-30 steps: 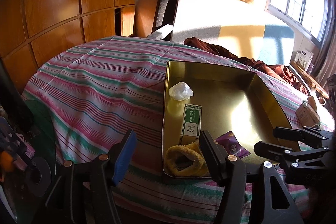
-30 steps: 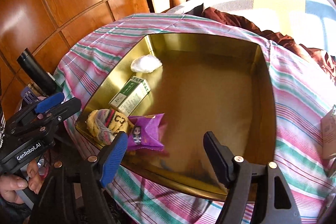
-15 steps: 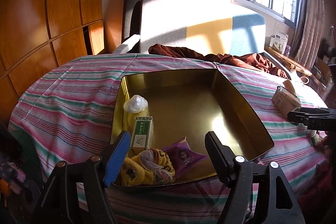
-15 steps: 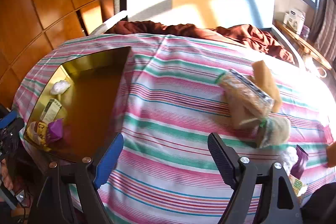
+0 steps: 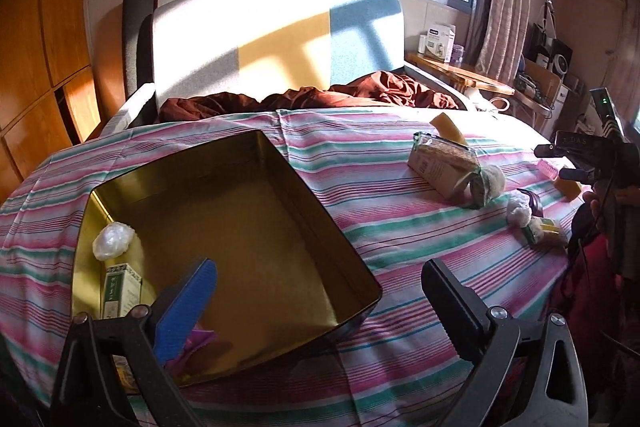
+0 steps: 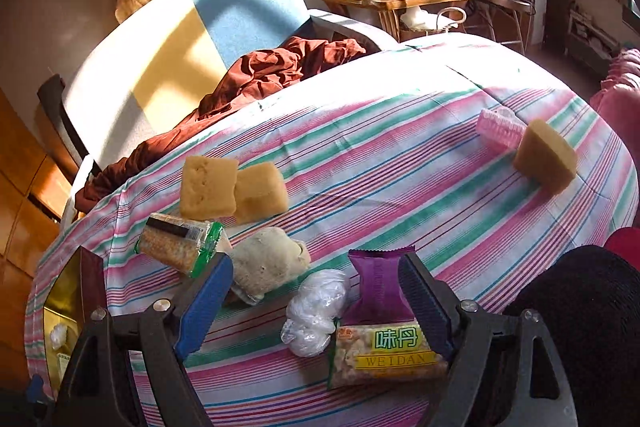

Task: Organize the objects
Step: 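Grasp another white plastic-wrapped ball with the left gripper while the right returns to the items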

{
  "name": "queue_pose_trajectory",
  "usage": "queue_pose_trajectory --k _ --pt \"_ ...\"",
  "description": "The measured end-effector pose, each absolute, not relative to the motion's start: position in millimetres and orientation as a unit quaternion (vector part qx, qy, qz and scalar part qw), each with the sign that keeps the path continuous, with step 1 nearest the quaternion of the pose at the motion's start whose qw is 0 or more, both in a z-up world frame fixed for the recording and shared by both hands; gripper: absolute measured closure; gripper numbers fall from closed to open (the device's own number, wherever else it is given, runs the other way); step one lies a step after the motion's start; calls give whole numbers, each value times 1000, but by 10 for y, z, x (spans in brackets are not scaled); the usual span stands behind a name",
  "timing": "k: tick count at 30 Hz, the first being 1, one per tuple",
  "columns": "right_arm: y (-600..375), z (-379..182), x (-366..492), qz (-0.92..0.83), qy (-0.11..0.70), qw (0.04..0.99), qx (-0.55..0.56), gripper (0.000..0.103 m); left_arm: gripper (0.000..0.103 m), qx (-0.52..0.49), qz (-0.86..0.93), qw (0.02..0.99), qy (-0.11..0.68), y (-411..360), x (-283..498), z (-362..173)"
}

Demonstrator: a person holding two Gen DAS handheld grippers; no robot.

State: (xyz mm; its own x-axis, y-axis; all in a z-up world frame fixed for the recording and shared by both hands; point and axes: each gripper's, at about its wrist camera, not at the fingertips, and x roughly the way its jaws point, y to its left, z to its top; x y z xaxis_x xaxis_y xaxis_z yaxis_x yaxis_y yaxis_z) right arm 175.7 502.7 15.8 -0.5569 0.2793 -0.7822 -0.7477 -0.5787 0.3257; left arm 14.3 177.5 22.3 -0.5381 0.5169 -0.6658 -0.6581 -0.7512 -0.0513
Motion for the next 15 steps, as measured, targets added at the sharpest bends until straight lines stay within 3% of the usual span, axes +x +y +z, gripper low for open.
queue_pose_trajectory --k 4,15 --pt "5232 -60 1906 790 427 289 -332 17 0 -346 854 369 122 2127 214 201" --pt "5259 -46 2019 803 468 249 -273 17 2 -406 794 435 128 3048 250 -120"
